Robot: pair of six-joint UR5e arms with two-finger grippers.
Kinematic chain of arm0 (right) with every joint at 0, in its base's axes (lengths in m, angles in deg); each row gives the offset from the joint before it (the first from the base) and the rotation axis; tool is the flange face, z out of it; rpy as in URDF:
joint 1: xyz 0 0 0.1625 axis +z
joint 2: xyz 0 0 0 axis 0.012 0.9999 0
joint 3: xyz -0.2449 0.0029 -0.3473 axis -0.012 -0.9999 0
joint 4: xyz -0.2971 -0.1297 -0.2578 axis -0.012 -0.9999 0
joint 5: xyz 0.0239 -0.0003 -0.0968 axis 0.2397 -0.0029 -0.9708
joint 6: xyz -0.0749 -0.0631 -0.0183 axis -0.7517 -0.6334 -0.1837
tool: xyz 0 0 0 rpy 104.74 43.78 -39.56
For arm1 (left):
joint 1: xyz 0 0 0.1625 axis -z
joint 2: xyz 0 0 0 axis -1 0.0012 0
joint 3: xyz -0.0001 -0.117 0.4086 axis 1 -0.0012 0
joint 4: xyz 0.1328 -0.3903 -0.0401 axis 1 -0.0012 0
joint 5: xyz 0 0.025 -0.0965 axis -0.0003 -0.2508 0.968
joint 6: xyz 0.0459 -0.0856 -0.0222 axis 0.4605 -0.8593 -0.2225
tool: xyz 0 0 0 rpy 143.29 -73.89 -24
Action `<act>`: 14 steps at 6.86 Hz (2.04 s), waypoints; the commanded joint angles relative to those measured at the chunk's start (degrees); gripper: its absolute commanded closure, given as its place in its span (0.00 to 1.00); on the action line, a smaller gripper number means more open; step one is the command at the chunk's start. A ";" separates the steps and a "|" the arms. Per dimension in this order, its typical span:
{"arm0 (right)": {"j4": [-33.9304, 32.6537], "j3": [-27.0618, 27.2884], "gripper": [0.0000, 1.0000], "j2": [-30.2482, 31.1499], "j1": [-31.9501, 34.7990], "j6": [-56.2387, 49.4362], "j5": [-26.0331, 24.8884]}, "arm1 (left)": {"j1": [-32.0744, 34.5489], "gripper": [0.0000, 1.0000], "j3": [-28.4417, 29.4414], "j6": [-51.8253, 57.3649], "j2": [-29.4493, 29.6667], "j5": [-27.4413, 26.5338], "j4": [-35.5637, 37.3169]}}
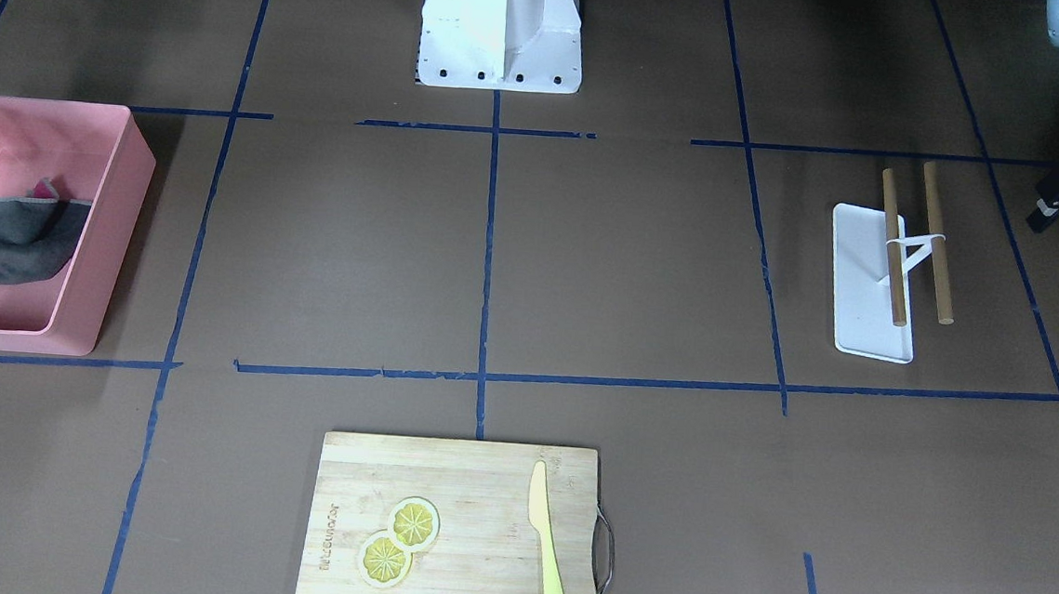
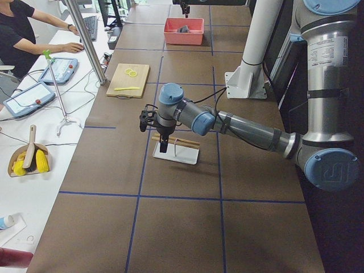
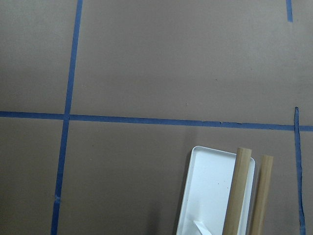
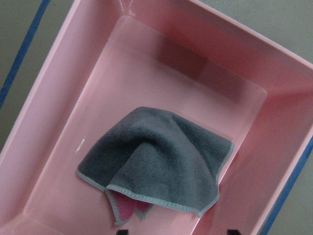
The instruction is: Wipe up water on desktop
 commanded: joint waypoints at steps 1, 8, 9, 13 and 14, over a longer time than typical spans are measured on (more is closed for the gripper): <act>-0.60 -2.75 0.00 -0.03 6.46 -1.59 1.46 | 3.31 0.00 0.58 12.08 -3.81 0.13 1.08; -3.59 -11.75 0.00 -0.03 20.12 -16.28 7.53 | 20.83 0.00 7.45 42.29 -1.27 6.36 28.07; -3.59 -11.13 0.00 -0.12 20.12 -16.19 7.36 | 20.56 0.00 7.53 40.21 -1.36 5.07 28.07; -3.06 -10.86 0.00 0.14 20.04 -16.36 6.30 | 20.56 0.00 9.37 37.02 -1.62 5.40 19.82; -2.89 -10.86 0.00 0.67 20.04 -16.19 6.13 | 20.56 0.00 9.38 37.02 -1.62 5.49 19.90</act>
